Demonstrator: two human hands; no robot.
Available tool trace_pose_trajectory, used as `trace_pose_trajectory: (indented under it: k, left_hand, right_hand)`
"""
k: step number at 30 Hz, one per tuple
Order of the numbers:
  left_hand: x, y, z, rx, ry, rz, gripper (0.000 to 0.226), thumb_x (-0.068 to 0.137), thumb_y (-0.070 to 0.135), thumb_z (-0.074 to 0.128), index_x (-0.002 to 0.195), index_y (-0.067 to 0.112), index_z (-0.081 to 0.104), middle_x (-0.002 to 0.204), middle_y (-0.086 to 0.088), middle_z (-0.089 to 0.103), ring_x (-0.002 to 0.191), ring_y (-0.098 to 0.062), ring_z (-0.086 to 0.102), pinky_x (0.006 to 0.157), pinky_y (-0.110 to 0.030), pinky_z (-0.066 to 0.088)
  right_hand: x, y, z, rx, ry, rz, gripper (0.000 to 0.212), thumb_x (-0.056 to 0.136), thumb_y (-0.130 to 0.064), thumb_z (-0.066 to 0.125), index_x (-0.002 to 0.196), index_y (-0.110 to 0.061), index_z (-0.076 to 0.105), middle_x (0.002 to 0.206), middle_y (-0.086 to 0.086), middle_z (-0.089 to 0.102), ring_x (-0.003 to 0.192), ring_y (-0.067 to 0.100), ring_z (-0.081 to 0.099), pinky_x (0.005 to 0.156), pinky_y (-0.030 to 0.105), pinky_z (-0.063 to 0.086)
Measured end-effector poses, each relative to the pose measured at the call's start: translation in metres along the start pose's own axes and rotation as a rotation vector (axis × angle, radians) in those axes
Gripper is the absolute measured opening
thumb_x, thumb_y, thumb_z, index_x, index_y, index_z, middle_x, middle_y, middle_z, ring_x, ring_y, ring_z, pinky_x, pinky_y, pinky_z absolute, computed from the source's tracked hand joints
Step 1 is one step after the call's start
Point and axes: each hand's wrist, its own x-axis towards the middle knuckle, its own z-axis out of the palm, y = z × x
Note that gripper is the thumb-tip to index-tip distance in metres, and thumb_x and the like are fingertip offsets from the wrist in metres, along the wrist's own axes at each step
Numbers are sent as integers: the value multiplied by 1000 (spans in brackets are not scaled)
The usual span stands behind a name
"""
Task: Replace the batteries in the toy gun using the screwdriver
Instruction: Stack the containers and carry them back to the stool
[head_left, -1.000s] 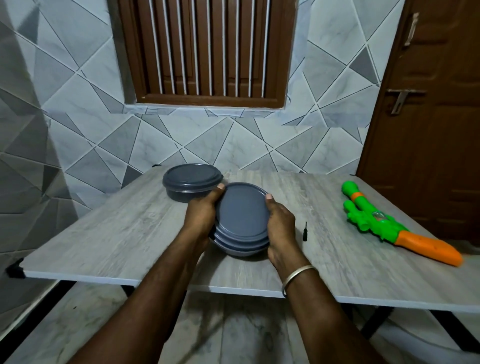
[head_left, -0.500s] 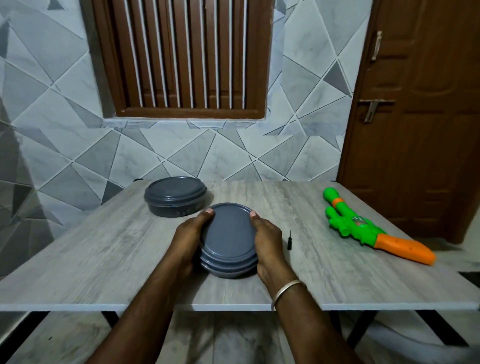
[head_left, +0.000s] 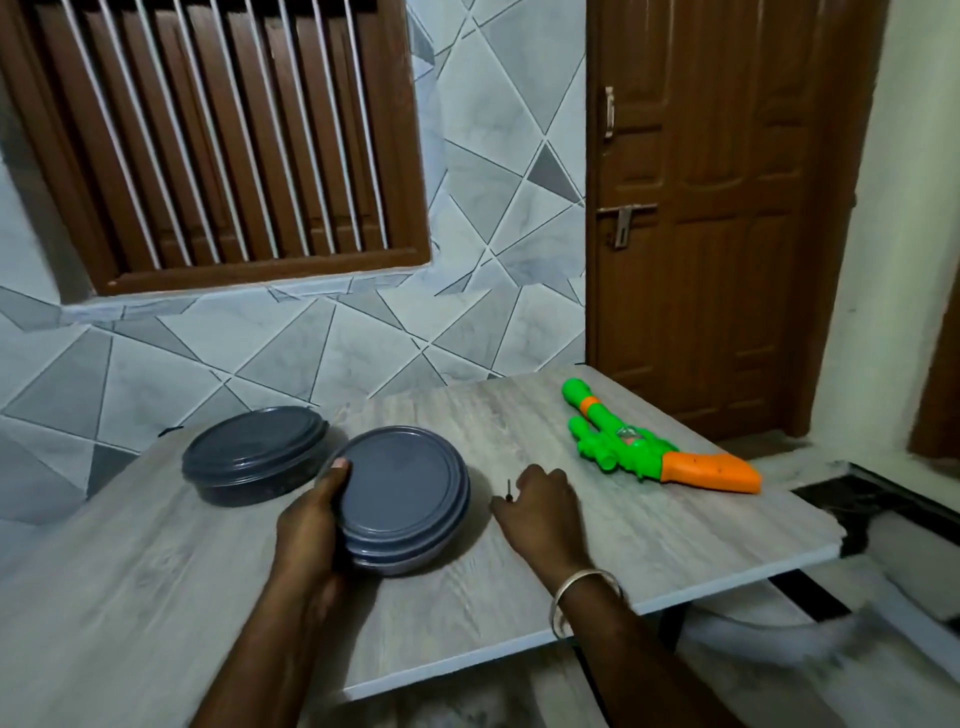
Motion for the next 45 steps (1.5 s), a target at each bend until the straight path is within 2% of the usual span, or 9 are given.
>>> trace_pose_trajectory:
  k: [7, 10, 13, 17, 23, 27, 32, 41, 45]
  left_hand:
    - [15, -15, 3, 15, 35, -27, 39, 85, 35, 75, 111, 7, 70, 100, -18, 77, 91, -43, 73, 87, -64, 55]
    - [16, -18, 5, 12, 40, -23, 39, 85, 36, 75, 111, 7, 70, 100, -18, 77, 90, -43, 73, 83, -63, 57]
    - [16, -21, 8, -18, 22, -30, 36, 89, 34, 72, 113, 8, 70, 100, -17, 77, 91, -41, 74, 77, -54, 60]
    - [14, -24, 8, -44, -7, -34, 41, 87, 37, 73, 116, 8, 69, 106, -19, 76, 96, -43, 73, 89, -63, 55]
    - [13, -15, 8, -59, 15, 30, 35, 92, 31, 69, 115, 4, 68, 104, -18, 76, 94, -37, 74, 79, -46, 61]
    - [17, -11, 4, -52, 25, 69, 34, 92, 28, 70, 113, 3, 69, 105, -18, 76, 97, -36, 73, 88, -48, 59]
    - [18, -10, 0, -79, 2, 91, 29, 92, 25, 68, 113, 5, 70, 105, -16, 77, 101, -36, 73, 91, -47, 57]
    - [24, -7, -6, -59, -6, 119, 38, 91, 30, 70, 121, 7, 68, 109, -14, 76, 102, -35, 73, 98, -53, 55]
    - [22, -5, -7, -70, -1, 131, 32, 93, 26, 67, 118, 6, 69, 108, -15, 76, 102, -35, 73, 97, -52, 55]
  right_hand:
    - [8, 3, 2, -149, 34, -100, 22, 89, -23, 57, 99, -5, 63, 111, 17, 65, 106, 34, 61, 82, 34, 45]
    - [6, 2, 1, -134, 80, -114, 20, 93, -22, 52, 102, -7, 61, 108, 15, 67, 104, 33, 62, 79, 33, 45]
    - [5, 1, 2, 229, 71, -62, 9, 93, -12, 52, 102, -13, 52, 93, 12, 70, 89, 31, 68, 71, 33, 50]
    - [3, -9, 0, 818, -67, 103, 24, 93, 8, 41, 99, -10, 55, 85, 21, 67, 63, 25, 65, 50, 32, 54]
    - [-7, -26, -14, 1238, -209, 223, 31, 96, 12, 34, 108, 12, 62, 90, 25, 66, 66, 26, 67, 52, 23, 57]
    - [-10, -32, -17, 1332, -265, 266, 49, 96, 13, 29, 127, -18, 50, 88, 19, 67, 73, 25, 69, 54, 26, 59]
    - [-13, -33, -13, 1246, -305, 329, 32, 98, 7, 36, 126, 1, 53, 87, 15, 69, 72, 22, 70, 54, 28, 58]
    - [-17, -45, -7, 1270, -303, 230, 65, 93, 15, 41, 130, -38, 42, 108, 21, 64, 90, 32, 66, 78, 45, 57]
    - [-20, -47, -7, 1211, -328, 174, 36, 96, 10, 42, 119, -8, 64, 101, 18, 73, 88, 29, 72, 66, 32, 59]
